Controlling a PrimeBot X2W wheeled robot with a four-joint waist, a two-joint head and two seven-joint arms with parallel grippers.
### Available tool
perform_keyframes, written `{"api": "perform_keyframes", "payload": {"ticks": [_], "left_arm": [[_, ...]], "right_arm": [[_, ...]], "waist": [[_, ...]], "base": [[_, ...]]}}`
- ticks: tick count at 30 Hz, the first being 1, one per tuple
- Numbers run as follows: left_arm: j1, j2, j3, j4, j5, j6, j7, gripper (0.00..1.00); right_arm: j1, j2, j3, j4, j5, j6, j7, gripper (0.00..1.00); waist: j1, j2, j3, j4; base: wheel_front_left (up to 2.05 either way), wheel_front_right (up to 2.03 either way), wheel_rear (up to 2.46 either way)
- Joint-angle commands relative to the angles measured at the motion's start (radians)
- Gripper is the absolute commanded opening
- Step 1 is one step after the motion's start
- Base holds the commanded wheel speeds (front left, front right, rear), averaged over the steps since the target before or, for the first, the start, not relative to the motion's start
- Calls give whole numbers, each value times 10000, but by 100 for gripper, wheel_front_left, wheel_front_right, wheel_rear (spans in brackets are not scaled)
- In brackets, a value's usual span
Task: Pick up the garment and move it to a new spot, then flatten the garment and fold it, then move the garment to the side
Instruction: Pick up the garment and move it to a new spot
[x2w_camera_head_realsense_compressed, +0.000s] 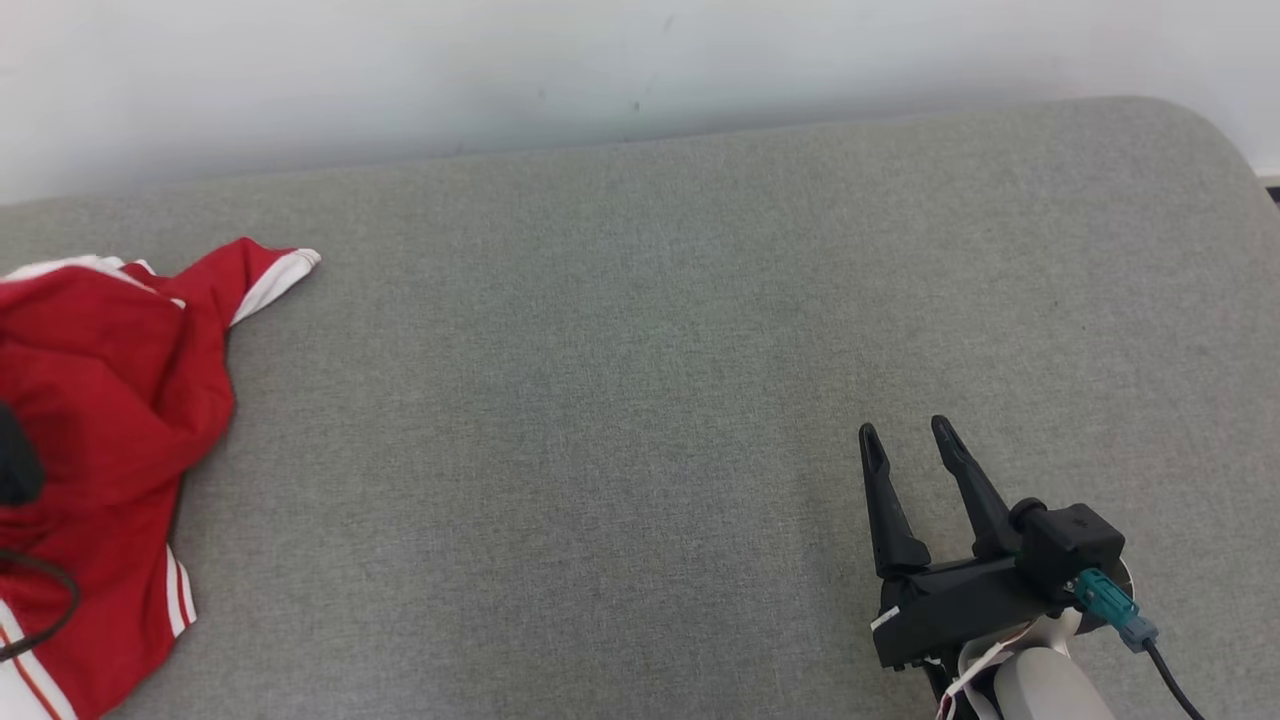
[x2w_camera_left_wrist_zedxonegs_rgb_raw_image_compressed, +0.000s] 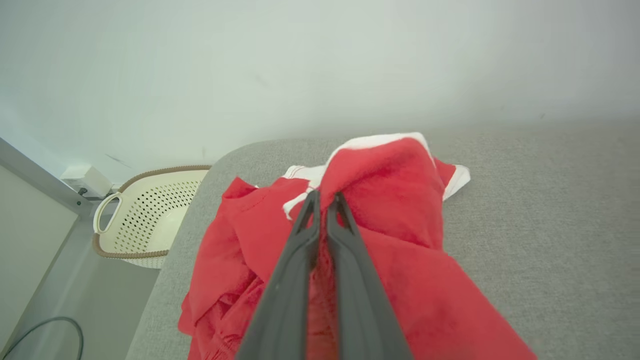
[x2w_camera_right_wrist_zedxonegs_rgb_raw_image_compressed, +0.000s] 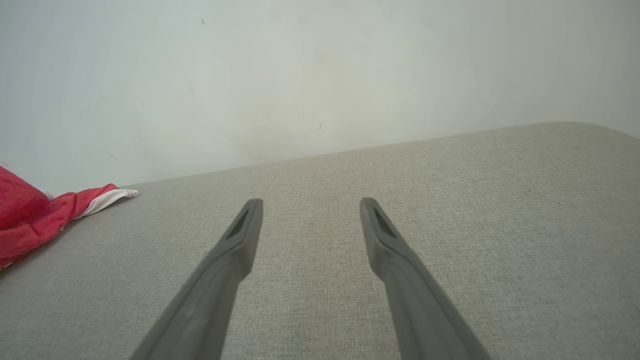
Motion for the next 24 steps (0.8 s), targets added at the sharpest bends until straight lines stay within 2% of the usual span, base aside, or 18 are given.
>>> {"api": "perform_keyframes", "payload": {"ticks": [1,11,24], "left_arm": [[-118,30,-80,-115,44,11,-127,0],[-778,-100,-712,-1525,210,11,-694,0],[-1064,-499,-1492,-4681,47,20,90,0]], "right_arm": [[110,31,2,12,16,8,-30,100],[375,111,-34,-2,86,6,-30,100],[502,264,-147,-21,55,8,-29,100]], "waist": [[1,-1,-161,84],[1,-1,-649,-7],[1,-1,-905,-744]], "base": [[0,0,0],[0,0,0],[0,0,0]]}}
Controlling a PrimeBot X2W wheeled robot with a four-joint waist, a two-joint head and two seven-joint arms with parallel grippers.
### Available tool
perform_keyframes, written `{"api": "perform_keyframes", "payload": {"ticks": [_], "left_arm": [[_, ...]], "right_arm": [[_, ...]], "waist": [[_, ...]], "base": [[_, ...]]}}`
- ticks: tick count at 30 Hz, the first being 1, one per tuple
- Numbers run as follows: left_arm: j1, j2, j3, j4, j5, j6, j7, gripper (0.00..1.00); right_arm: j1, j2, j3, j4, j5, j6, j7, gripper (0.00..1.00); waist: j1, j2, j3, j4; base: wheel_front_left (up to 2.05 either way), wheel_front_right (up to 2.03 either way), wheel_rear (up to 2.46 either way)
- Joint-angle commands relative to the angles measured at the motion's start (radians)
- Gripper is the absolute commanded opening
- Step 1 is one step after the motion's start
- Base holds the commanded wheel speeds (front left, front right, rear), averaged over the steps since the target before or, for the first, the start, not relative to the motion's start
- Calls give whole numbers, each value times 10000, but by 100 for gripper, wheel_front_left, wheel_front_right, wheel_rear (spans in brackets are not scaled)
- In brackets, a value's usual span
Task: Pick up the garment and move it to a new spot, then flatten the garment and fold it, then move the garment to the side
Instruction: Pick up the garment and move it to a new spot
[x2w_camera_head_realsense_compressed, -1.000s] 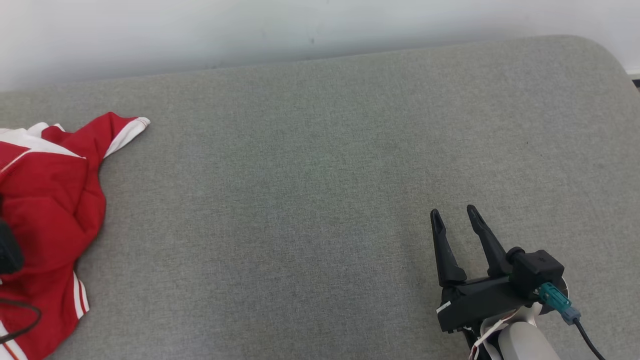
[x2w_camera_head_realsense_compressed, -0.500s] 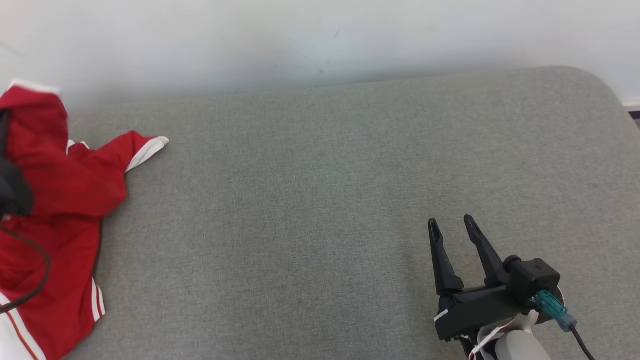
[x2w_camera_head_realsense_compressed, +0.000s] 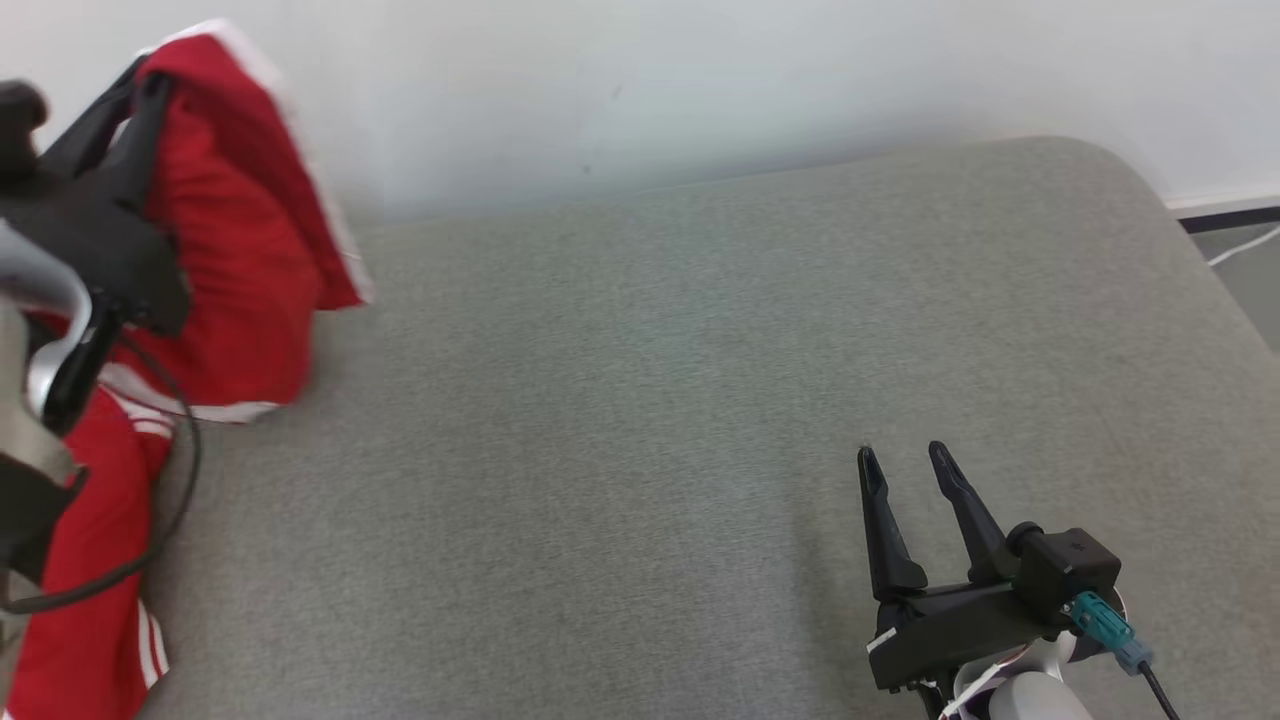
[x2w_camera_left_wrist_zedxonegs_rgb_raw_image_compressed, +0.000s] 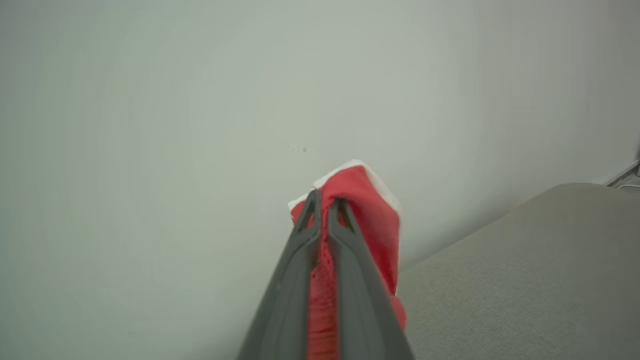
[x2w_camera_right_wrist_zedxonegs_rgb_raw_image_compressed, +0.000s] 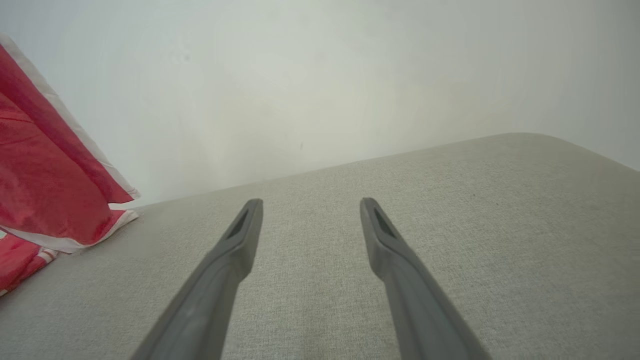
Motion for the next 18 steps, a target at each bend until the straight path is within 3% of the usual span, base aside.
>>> {"api": "perform_keyframes", "payload": {"ticks": [1,18], "left_arm": [[-147,-48,-62,-324,-53,32,131,0],[-198,-1110,-771,-3526,-601,160,1260,0]], "right_arm": [[110,22,-17,11,31,6,-29,100],[308,116,-165,96,100,6,-29,100]], "waist": [[0,0,-95,-222],[0,0,-561,-1154]], "base": [[0,0,0],[0,0,0]]}}
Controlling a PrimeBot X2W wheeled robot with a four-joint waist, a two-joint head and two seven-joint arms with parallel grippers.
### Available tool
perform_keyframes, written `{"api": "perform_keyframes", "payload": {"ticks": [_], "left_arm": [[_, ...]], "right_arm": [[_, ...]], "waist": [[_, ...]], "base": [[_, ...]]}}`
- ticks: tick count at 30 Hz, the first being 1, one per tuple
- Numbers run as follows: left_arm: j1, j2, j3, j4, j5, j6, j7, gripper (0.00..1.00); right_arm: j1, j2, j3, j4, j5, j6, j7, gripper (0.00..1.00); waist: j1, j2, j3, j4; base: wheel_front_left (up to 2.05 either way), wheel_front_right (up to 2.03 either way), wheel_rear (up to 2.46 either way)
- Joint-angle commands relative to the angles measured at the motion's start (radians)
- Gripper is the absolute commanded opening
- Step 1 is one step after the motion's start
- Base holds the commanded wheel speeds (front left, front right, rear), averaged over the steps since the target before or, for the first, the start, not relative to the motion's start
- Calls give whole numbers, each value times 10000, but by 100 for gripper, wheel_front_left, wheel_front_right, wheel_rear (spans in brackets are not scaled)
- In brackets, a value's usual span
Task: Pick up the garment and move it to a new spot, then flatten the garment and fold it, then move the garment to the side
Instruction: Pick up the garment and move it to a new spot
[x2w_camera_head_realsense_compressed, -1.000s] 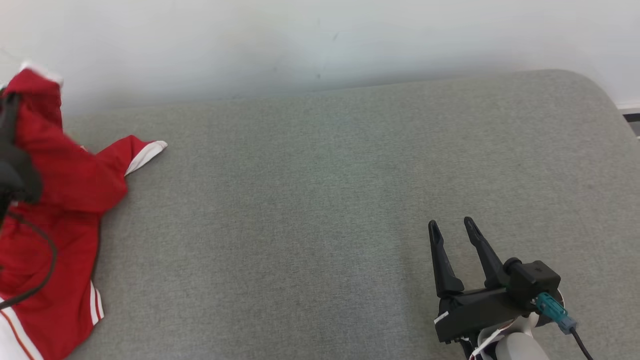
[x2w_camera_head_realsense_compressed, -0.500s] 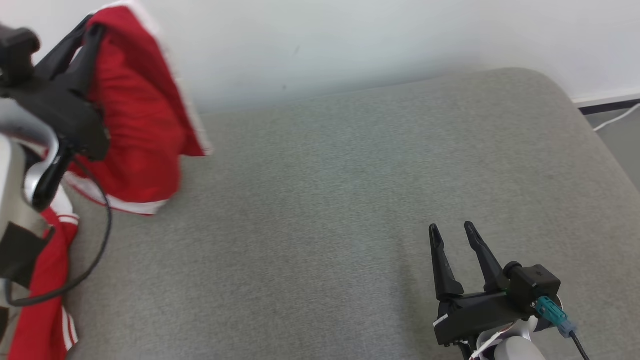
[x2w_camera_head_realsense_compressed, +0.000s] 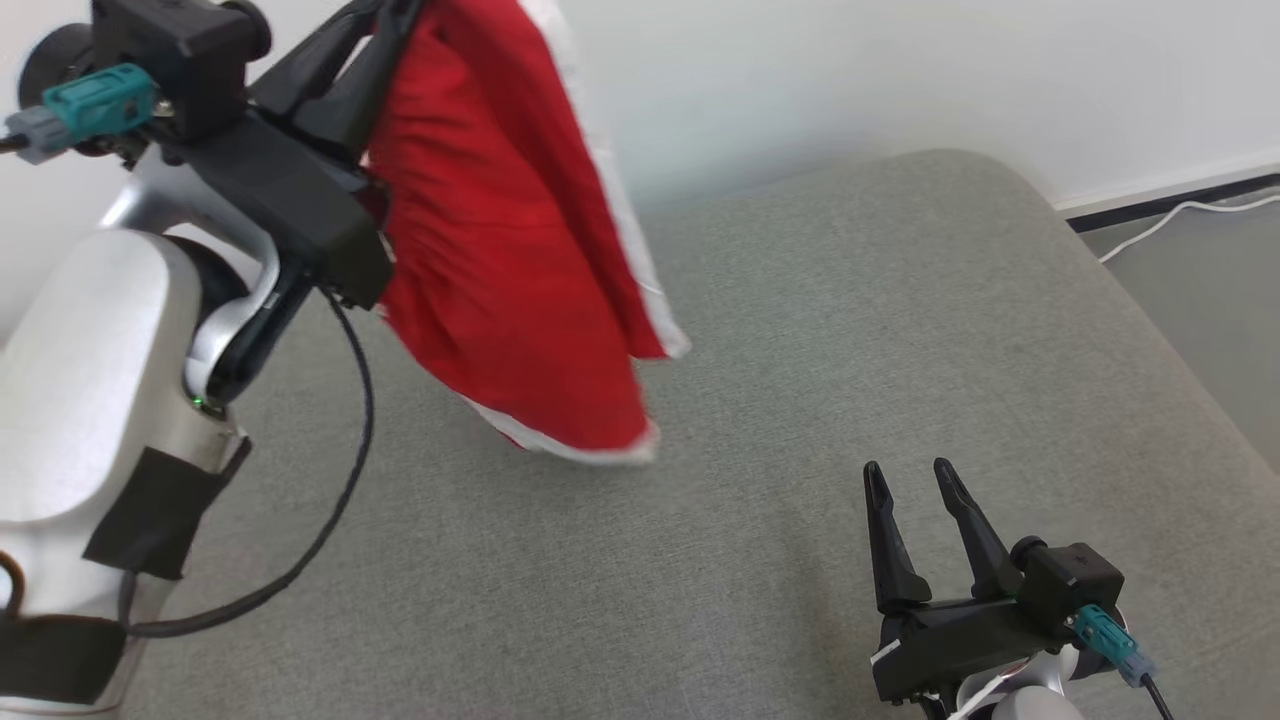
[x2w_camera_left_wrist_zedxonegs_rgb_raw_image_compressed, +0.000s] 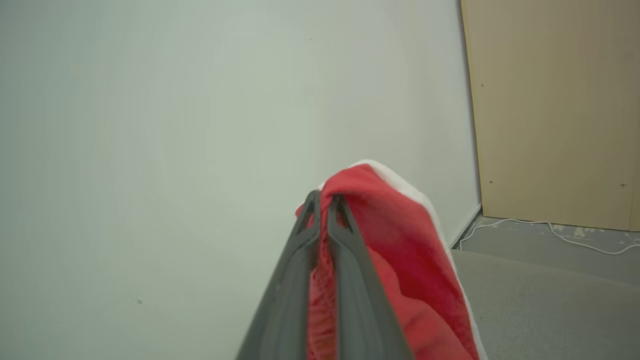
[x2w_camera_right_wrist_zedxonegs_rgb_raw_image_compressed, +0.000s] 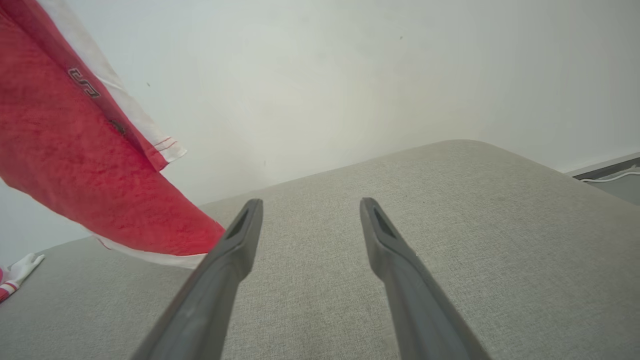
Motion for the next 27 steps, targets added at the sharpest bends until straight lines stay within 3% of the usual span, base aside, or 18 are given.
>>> {"api": "perform_keyframes", "payload": {"ticks": [1,7,14,27], "left_arm": [[-19,-67,-36,-162,-50,86,41,0],[862,-364,-114,-693,-378,429,-97,0],[2360,-111,-165,-552,-583,666,-208,0],[3015,304,-7,2192,-667,542,-1159,0]], "right_arm": [[122,27,11,0,29,4,-29,100],[200,38,-81,-96,-13,6,-29,100],[117,40,-160,-160,-124,4,-29,100],[-207,36,61,-1,-85,4,-29,100]], "waist": [[1,0,-81,-107],[1,0,4,-110],[1,0,208,136],[1,0,590,82]], "base": [[0,0,0],[0,0,0],[0,0,0],[0,0,0]]}}
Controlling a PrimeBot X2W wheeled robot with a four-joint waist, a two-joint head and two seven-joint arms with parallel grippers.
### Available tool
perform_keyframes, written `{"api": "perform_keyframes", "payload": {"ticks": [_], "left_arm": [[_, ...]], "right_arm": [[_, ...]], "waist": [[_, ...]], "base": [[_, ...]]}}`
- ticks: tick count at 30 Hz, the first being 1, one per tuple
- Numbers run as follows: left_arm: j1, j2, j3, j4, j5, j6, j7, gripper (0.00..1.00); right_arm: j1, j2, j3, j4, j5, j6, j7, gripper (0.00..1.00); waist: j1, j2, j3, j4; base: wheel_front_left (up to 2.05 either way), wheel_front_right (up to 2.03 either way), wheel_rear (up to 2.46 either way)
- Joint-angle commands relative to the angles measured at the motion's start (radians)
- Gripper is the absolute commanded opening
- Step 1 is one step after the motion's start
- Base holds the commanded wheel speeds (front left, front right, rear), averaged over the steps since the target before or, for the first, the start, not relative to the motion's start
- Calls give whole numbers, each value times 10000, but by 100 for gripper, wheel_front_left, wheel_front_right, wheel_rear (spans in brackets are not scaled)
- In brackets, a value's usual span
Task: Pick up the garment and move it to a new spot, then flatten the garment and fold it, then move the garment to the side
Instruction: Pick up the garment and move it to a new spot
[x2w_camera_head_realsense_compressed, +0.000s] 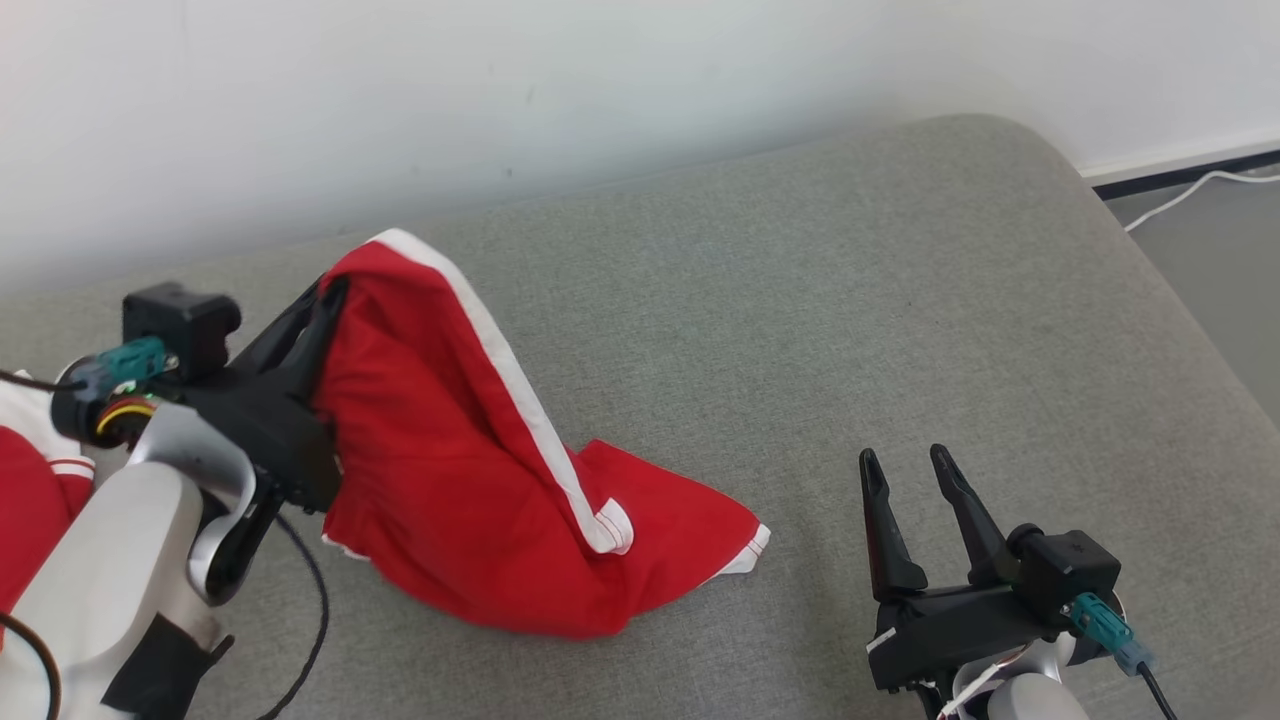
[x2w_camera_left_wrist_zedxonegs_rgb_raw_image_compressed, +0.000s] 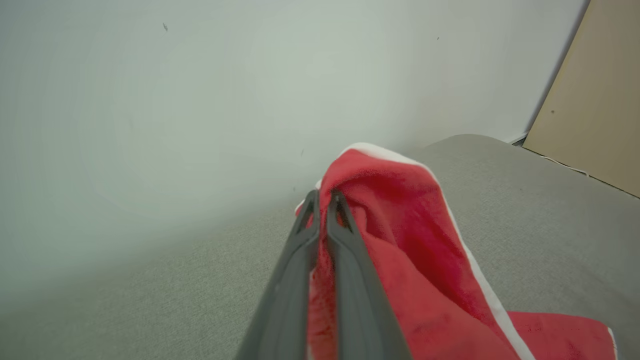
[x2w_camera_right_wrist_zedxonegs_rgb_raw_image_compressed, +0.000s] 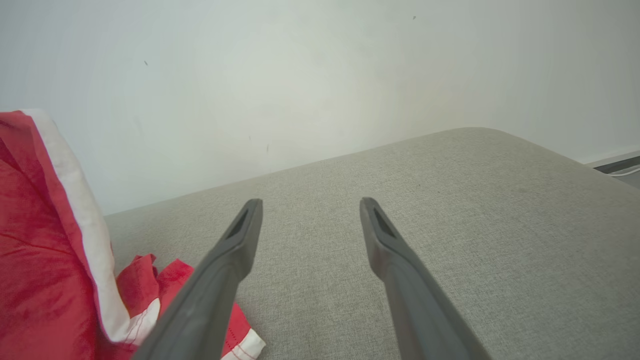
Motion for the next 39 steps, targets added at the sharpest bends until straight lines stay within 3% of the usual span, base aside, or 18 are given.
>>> {"api": "perform_keyframes", "payload": {"ticks": [1,4,5,6,7,8,17,24,30,39], "left_arm": [[174,29,24,391,-14,-38,-240,0],[166,-30,5,1109,-35,-112,-557,0],[151,0,-47,1391,36,-143,-623,21],[151,0,-47,1391,36,-143,-623,21],[105,20,-108,1607,115,-145,-729,55],[78,12,-149,1856,120,-185,-778,100],[-135,-181,-383,3226,15,-440,-1592,100],[243,-286,-241,3082,-105,-365,-2500,100],[1142,-447,297,1671,43,292,-2893,100],[3462,-699,1723,-1552,1015,1376,-2932,100]], "right_arm": [[-65,11,13,51,11,6,-29,100],[-117,13,18,80,10,6,-29,100],[-119,11,26,92,11,6,-29,100],[-119,11,26,92,11,6,-29,100],[-117,11,35,93,3,4,-29,100],[-120,12,41,90,0,4,-29,100],[-129,-5,-114,109,-64,4,-29,100],[-19,-25,-139,88,-78,6,-29,100],[184,-124,-161,88,-111,6,-29,100],[402,-301,-249,178,-138,4,-29,100]], "waist": [[0,0,65,-96],[0,0,108,-171],[0,0,120,-195],[0,0,120,-195],[0,0,136,-211],[0,0,152,-229],[0,0,256,-17],[0,0,193,343],[0,0,-30,665],[0,0,-343,1100]], "base": [[0,0,0],[0,0,0],[0,0,0],[0,0,0],[0,0,0],[0,0,0],[0,0,0],[0,0,0],[0,0,0],[0,0,0]]}}
